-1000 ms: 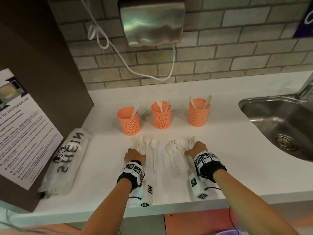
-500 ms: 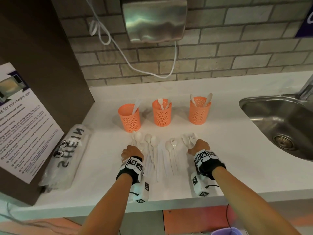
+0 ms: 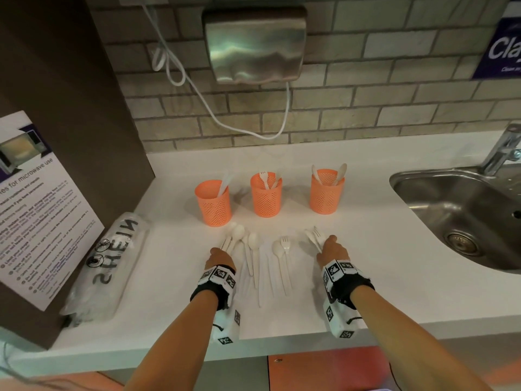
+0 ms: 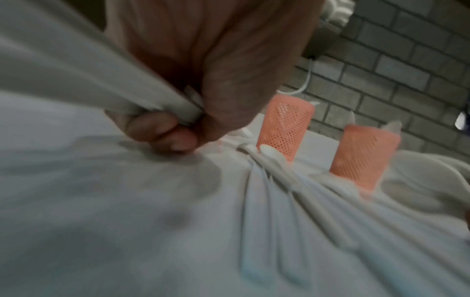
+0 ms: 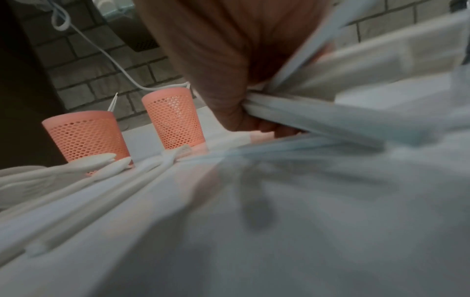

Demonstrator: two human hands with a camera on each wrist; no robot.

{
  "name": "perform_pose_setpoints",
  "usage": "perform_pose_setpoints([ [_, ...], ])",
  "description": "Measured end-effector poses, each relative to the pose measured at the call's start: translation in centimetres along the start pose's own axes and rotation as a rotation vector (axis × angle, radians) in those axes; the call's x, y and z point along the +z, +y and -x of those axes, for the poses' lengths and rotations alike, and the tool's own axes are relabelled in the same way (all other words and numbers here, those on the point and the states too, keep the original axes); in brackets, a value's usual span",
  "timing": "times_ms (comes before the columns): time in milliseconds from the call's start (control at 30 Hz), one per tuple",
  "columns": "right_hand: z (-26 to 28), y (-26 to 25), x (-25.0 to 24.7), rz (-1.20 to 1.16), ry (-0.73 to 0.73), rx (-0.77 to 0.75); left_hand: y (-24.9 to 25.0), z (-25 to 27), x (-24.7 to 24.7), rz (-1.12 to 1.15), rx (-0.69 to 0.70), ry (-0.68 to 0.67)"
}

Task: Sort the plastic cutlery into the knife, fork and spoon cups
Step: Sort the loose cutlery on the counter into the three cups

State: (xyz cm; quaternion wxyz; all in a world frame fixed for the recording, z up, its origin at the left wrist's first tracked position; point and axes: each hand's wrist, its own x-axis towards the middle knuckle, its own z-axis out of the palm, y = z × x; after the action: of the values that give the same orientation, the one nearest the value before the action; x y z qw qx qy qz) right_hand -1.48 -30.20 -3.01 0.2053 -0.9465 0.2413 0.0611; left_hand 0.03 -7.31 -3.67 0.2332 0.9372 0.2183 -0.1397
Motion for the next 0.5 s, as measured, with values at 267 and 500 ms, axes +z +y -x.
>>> perform_pose_setpoints([
  [267, -0.1, 1.1, -1.0, -0.167, -0.059, 0.006, -1.0, -0.6, -1.9, 0.145, -0.039, -0.158],
  [500, 0.1, 1.5, -1.8, 0.019, -0.178, -0.073, -1.6, -0.7, -1.9, 0.24, 0.04, -0.211],
])
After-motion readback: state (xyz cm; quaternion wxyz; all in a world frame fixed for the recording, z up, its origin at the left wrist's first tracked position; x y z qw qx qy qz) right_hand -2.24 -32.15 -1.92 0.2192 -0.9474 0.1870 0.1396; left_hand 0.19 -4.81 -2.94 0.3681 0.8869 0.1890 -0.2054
